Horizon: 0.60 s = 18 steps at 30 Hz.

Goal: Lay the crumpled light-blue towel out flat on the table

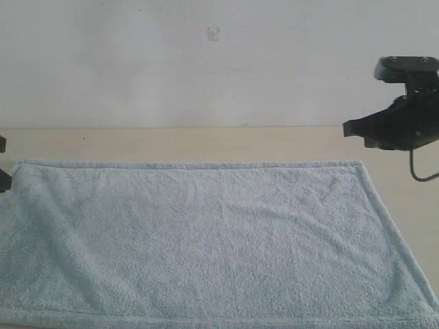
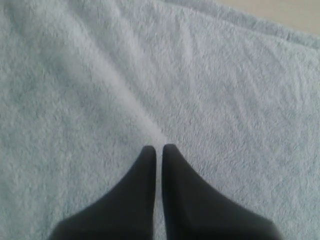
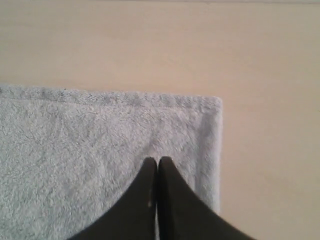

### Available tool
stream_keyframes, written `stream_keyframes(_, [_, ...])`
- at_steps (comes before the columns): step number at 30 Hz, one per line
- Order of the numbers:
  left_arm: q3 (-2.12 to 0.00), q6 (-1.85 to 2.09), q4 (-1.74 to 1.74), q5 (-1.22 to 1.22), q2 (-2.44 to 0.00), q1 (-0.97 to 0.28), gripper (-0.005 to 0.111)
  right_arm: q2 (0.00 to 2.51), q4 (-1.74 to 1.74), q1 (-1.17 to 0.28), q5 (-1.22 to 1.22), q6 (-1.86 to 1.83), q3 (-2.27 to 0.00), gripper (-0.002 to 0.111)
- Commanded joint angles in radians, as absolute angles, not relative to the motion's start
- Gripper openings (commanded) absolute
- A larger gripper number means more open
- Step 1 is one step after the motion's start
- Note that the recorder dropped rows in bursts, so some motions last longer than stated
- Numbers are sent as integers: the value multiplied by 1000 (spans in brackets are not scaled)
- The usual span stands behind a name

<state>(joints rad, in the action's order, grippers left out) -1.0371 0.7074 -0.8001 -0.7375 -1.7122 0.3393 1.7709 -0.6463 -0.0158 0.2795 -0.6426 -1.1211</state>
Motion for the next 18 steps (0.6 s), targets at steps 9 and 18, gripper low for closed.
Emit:
stream_keyframes(9, [-910,721,-807,-647,-1690,339,4,2163,-308,-9,461,-442,-1528,0])
stream_keyframes(18, [-910,721,-822,-625,-1690,339,4,2233,-225,-9,459,-394,-1592,0])
